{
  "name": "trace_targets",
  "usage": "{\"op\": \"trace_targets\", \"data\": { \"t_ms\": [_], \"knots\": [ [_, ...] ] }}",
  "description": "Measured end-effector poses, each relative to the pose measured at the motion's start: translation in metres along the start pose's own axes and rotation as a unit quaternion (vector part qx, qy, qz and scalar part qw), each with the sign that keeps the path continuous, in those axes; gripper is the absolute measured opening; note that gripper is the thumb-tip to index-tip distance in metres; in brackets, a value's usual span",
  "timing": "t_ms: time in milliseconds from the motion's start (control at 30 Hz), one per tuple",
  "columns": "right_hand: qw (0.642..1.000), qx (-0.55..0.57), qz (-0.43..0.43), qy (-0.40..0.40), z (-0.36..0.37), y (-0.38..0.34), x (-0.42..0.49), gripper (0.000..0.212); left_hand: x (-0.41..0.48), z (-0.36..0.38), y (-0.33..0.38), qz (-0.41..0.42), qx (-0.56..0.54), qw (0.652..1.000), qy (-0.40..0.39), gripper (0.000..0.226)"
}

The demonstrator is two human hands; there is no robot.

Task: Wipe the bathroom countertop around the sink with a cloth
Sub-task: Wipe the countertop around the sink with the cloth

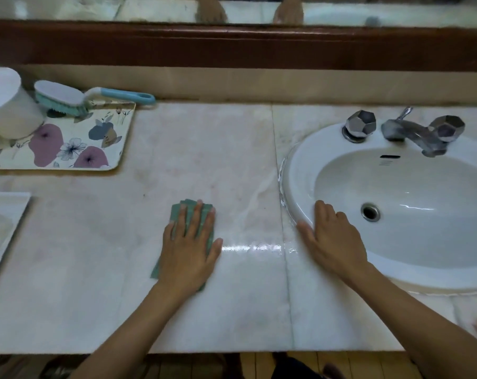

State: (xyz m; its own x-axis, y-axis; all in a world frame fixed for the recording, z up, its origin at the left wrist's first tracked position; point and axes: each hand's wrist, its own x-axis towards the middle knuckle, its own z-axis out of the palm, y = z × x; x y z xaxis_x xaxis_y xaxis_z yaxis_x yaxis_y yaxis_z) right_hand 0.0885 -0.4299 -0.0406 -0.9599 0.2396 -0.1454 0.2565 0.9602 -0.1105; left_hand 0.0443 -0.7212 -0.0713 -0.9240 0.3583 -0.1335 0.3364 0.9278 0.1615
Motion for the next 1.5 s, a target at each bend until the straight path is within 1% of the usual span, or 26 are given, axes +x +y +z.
{"op": "trace_targets", "data": {
  "t_ms": [33,67,100,167,200,233,267,300,400,500,600,700,767,833,900,933,967,1033,1067,1133,1167,1233,1300,1333,1400,1500],
  "knots": [
    [1.0,0.005,0.001,0.003,0.0,-0.001,0.001,0.045,0.004,0.004,0.004,0.014,0.002,1.0,-0.004,0.066],
    [1.0,0.005,0.002,0.004,0.001,-0.001,0.002,0.043,0.008,0.006,0.015,0.053,0.002,0.999,-0.011,0.066],
    [1.0,0.003,0.004,0.003,0.001,-0.002,0.004,0.042,0.009,0.009,0.033,0.117,0.001,0.993,-0.02,0.066],
    [1.0,0.005,0.008,0.0,0.0,-0.001,0.005,0.04,0.005,0.018,0.072,0.284,-0.001,0.958,-0.041,0.065],
    [1.0,0.012,0.011,-0.001,0.001,-0.001,0.006,0.038,0.001,0.021,0.086,0.344,-0.002,0.937,-0.05,0.064],
    [1.0,0.017,0.014,-0.002,0.001,-0.001,0.006,0.038,0.002,0.024,0.093,0.379,0.001,0.924,-0.047,0.062],
    [1.0,0.019,0.014,-0.001,0.001,0.0,0.006,0.038,0.009,0.024,0.092,0.388,0.002,0.921,-0.035,0.061],
    [1.0,0.017,0.013,0.0,0.002,0.0,0.006,0.039,0.023,0.023,0.087,0.372,-0.003,0.928,-0.02,0.059],
    [1.0,0.004,0.008,0.014,0.004,0.0,0.008,0.04,0.095,0.013,0.063,0.261,0.011,0.965,0.016,0.059],
    [1.0,-0.006,0.008,0.023,0.009,0.0,0.007,0.04,0.194,-0.005,0.042,0.135,0.002,0.991,0.008,0.059],
    [1.0,-0.011,0.01,0.026,0.01,0.001,0.007,0.041,0.269,-0.02,0.045,0.027,-0.022,0.999,0.007,0.061],
    [1.0,-0.005,0.015,0.019,0.009,0.001,0.006,0.039,0.28,-0.016,0.069,-0.039,-0.037,0.999,0.006,0.062],
    [1.0,0.007,0.021,0.007,0.008,0.002,0.005,0.037,0.24,-0.003,0.087,-0.049,-0.06,0.997,0.023,0.062],
    [0.999,0.024,0.027,0.0,0.005,0.002,0.004,0.037,0.171,0.011,0.105,-0.027,-0.091,0.994,0.05,0.061],
    [0.999,0.041,0.036,-0.002,0.004,0.002,0.005,0.038,0.086,0.021,0.119,0.035,-0.108,0.991,0.065,0.061],
    [0.998,0.045,0.039,0.0,0.003,0.001,0.005,0.038,0.047,0.024,0.121,0.077,-0.105,0.99,0.056,0.061],
    [0.998,0.045,0.041,0.005,0.003,0.001,0.006,0.037,0.015,0.024,0.117,0.121,-0.093,0.988,0.024,0.061],
    [0.999,0.037,0.035,0.011,0.003,-0.001,0.003,0.035,-0.006,0.019,0.081,0.189,-0.073,0.979,-0.011,0.059],
    [0.999,0.033,0.03,0.015,0.003,-0.004,0.003,0.034,0.008,0.014,0.054,0.202,-0.06,0.978,0.003,0.059],
    [0.999,0.021,0.028,0.023,0.005,-0.007,-0.002,0.032,0.055,0.007,-0.002,0.176,-0.013,0.984,0.034,0.059],
    [0.999,0.017,0.016,0.029,0.004,-0.01,-0.003,0.032,0.085,-0.004,-0.031,0.119,0.003,0.992,0.047,0.059],
    [0.999,0.013,0.01,0.038,0.003,-0.009,-0.001,0.032,0.142,-0.026,-0.069,-0.043,-0.007,0.997,0.056,0.061],
    [0.999,0.009,0.016,0.04,0.006,-0.004,0.002,0.031,0.177,-0.032,-0.064,-0.164,-0.053,0.984,0.038,0.062],
    [0.999,0.012,0.023,0.04,0.007,0.0,0.002,0.031,0.181,-0.028,-0.046,-0.189,-0.075,0.979,0.032,0.062],
    [0.998,0.026,0.022,0.046,0.008,0.002,-0.002,0.032,0.152,-0.014,-0.004,-0.179,-0.083,0.979,0.054,0.062],
    [0.998,0.036,0.022,0.056,0.004,0.0,-0.002,0.034,0.05,0.009,0.047,-0.048,-0.094,0.992,0.073,0.061]
  ]
}}
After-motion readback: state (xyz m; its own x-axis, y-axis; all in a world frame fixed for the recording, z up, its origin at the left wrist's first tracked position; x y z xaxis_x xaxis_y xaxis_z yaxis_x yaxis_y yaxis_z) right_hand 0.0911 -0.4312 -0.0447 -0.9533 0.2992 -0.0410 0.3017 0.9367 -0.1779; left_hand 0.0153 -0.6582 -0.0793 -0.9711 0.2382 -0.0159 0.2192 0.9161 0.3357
